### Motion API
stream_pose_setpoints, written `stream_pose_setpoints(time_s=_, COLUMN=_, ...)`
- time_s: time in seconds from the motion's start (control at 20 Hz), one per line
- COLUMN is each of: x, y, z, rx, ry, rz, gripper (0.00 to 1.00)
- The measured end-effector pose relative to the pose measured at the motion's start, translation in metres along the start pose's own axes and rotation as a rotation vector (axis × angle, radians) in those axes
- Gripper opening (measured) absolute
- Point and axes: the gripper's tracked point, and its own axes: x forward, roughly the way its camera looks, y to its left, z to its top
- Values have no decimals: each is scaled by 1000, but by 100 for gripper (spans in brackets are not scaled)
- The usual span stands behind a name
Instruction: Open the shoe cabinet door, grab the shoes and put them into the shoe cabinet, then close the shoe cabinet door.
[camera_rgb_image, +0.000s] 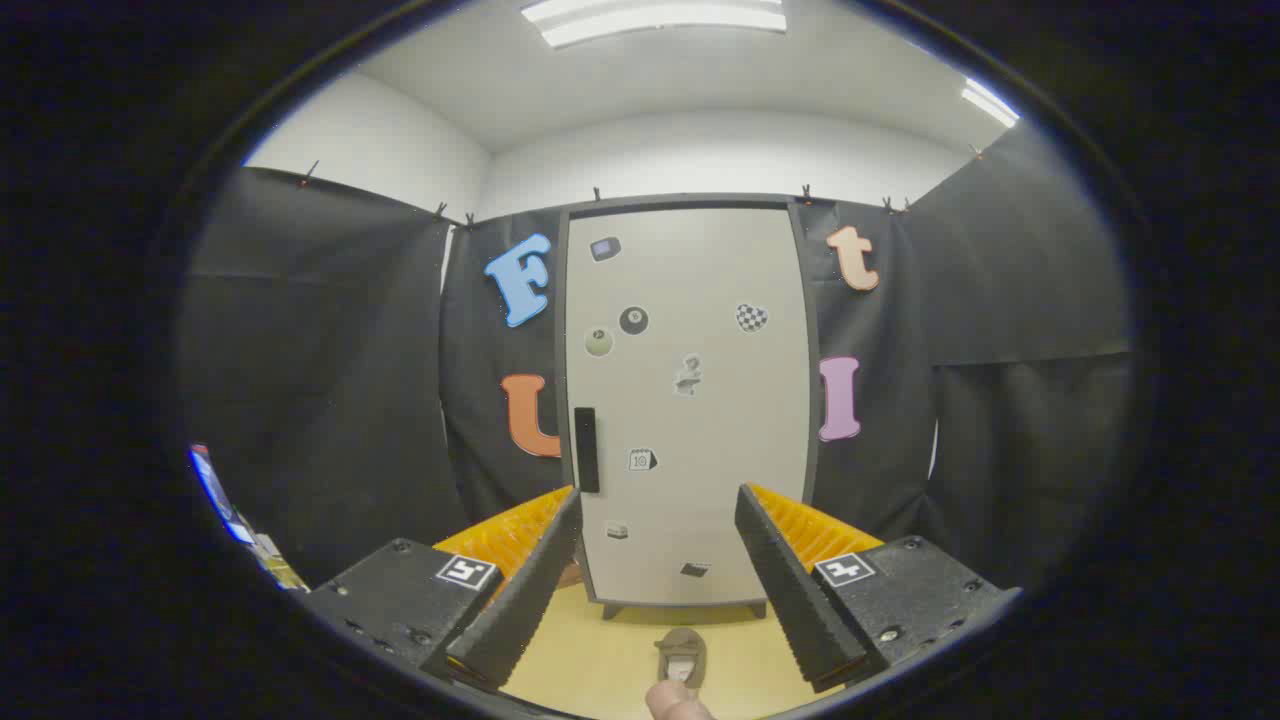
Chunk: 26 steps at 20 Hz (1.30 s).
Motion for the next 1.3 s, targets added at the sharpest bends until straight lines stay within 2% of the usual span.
stream_pose_setpoints(time_s=0.75, x=2, y=-6, z=-4, rx=-39, ry=2, rz=9, gripper=100)
stream_pose_setpoints(time_s=1.3, x=52, y=-1, z=-12, rx=-20, ry=4, rz=15, gripper=100)
